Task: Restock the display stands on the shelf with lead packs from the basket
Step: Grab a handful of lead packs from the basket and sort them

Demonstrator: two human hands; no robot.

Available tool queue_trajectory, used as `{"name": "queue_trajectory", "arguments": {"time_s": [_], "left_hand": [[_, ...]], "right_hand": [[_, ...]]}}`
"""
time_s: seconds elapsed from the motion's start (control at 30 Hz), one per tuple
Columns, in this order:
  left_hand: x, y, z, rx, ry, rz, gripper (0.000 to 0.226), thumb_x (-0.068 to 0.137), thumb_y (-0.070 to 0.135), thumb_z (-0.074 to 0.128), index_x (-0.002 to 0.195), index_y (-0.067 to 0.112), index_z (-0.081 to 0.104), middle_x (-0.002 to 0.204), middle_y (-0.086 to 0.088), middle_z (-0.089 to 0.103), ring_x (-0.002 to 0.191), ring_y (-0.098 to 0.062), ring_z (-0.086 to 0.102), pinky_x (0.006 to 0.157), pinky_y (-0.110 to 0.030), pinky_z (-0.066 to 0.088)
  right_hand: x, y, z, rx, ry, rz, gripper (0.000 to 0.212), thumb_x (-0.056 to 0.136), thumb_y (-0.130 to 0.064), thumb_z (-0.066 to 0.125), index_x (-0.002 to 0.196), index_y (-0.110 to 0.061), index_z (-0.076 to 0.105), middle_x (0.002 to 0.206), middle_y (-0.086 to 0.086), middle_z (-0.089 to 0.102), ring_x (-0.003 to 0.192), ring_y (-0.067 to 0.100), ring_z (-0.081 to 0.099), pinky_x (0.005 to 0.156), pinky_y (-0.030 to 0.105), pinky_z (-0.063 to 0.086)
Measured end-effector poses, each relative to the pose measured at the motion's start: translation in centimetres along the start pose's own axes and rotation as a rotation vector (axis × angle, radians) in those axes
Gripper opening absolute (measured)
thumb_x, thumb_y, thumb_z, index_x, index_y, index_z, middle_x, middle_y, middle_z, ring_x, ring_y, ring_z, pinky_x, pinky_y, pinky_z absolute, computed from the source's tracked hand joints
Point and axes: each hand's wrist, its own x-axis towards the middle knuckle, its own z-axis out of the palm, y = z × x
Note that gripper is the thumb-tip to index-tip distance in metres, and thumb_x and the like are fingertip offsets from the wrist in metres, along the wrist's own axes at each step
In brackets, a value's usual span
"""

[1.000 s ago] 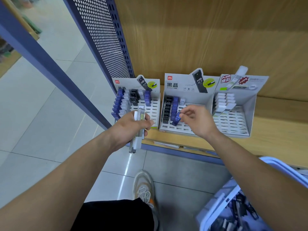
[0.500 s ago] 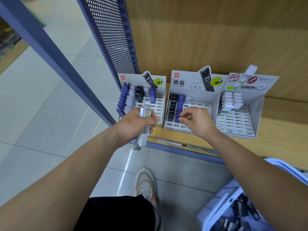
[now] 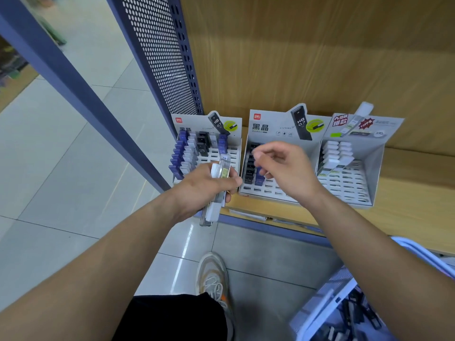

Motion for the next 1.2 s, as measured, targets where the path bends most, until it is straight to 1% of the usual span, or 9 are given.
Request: {"name": "queue_trajectory", "arguments": {"time_s": [0.2, 0.27, 0.37, 0.5, 0.63, 0.87, 1.0, 1.07, 1.2], "left_hand": [[-0.1, 0.5, 0.5, 0.047, -0.008, -0.004, 0.022, 0.094, 0.028, 0.070, 0.076, 0.018, 0.064, 0.069, -0.008, 0.062, 0.070, -0.016, 0.059, 0.076, -0.035, 0.042], [-0.2, 0.5, 0.5, 0.052, -0.018, -0.004, 0.026, 0.092, 0.032, 0.072, 0.078, 0.013, 0.064, 0.070, -0.008, 0.061, 0.071, -0.016, 0.059, 0.077, -0.037, 0.043], [-0.4, 0.6, 0.7, 0.017, -0.027, -0.014, 0.021, 0.094, 0.027, 0.072, 0.079, 0.013, 0.064, 0.071, -0.010, 0.059, 0.070, -0.020, 0.057, 0.071, -0.034, 0.045], [-0.7, 1.2, 0.7, -0.059, -0.025, -0.036, 0.020, 0.089, 0.029, 0.074, 0.080, 0.014, 0.064, 0.070, -0.009, 0.058, 0.065, -0.019, 0.055, 0.062, -0.030, 0.047], [-0.8, 1.5, 0.4, -0.122, -0.022, -0.058, 0.025, 0.079, 0.037, 0.075, 0.085, 0.015, 0.065, 0.072, -0.005, 0.060, 0.064, -0.019, 0.055, 0.057, -0.028, 0.046], [-0.5, 1.5, 0.3, -0.106, 0.015, -0.060, 0.014, 0.091, 0.027, 0.074, 0.087, 0.016, 0.067, 0.075, -0.011, 0.060, 0.062, -0.019, 0.053, 0.059, -0.029, 0.044], [-0.6, 1.8, 0.2, -0.094, 0.020, -0.047, 0.017, 0.092, 0.024, 0.072, 0.083, 0.013, 0.065, 0.072, -0.010, 0.061, 0.061, -0.019, 0.052, 0.058, -0.029, 0.043], [-0.6, 1.8, 0.1, -0.070, 0.019, -0.040, 0.020, 0.092, 0.025, 0.072, 0.080, 0.012, 0.064, 0.069, -0.009, 0.061, 0.061, -0.019, 0.052, 0.059, -0.029, 0.044], [-0.8, 1.8, 0.0, -0.076, -0.009, -0.035, 0.025, 0.088, 0.031, 0.074, 0.076, 0.013, 0.063, 0.069, -0.009, 0.061, 0.062, -0.019, 0.053, 0.059, -0.029, 0.045]], "right_hand": [[0.6, -2.2, 0.5, -0.011, -0.285, -0.081, 0.011, 0.093, -0.023, 0.070, 0.099, -0.029, 0.077, 0.087, 0.009, 0.069, 0.075, 0.032, 0.057, 0.070, 0.041, 0.048], [0.6, -2.2, 0.6, 0.017, -0.338, -0.055, 0.010, 0.092, -0.023, 0.071, 0.096, -0.030, 0.077, 0.087, 0.015, 0.068, 0.077, 0.026, 0.058, 0.071, 0.038, 0.046], [0.5, -2.4, 0.7, 0.019, -0.373, -0.011, 0.007, 0.092, -0.022, 0.071, 0.093, -0.027, 0.076, 0.080, 0.006, 0.066, 0.073, 0.012, 0.055, 0.067, 0.027, 0.043], [0.5, -2.4, 0.9, 0.060, -0.383, 0.043, 0.007, 0.096, -0.016, 0.065, 0.091, -0.018, 0.069, 0.079, 0.003, 0.062, 0.071, 0.017, 0.056, 0.061, 0.027, 0.046], [0.8, -2.2, 0.5, 0.174, -0.335, 0.156, 0.009, 0.101, -0.013, 0.055, 0.094, -0.011, 0.060, 0.080, 0.007, 0.067, 0.065, 0.014, 0.067, 0.062, 0.026, 0.054], [0.9, -1.4, -0.1, 0.312, -0.176, 0.176, 0.009, 0.100, -0.007, 0.056, 0.100, -0.013, 0.062, 0.084, 0.012, 0.068, 0.066, 0.014, 0.066, 0.070, 0.031, 0.057], [0.6, -1.2, -0.4, 0.183, -0.204, 0.128, 0.027, 0.102, -0.004, 0.048, 0.110, -0.021, 0.068, 0.083, 0.010, 0.063, 0.066, 0.013, 0.057, 0.068, 0.028, 0.052], [0.5, -1.4, -0.4, 0.062, -0.243, 0.105, 0.033, 0.102, -0.002, 0.044, 0.102, -0.021, 0.070, 0.086, 0.010, 0.059, 0.067, 0.013, 0.051, 0.064, 0.025, 0.047], [0.3, -1.7, -0.5, -0.064, -0.355, 0.081, 0.008, 0.097, -0.018, 0.062, 0.098, -0.016, 0.069, 0.085, 0.003, 0.063, 0.070, 0.014, 0.054, 0.065, 0.032, 0.049]]}}
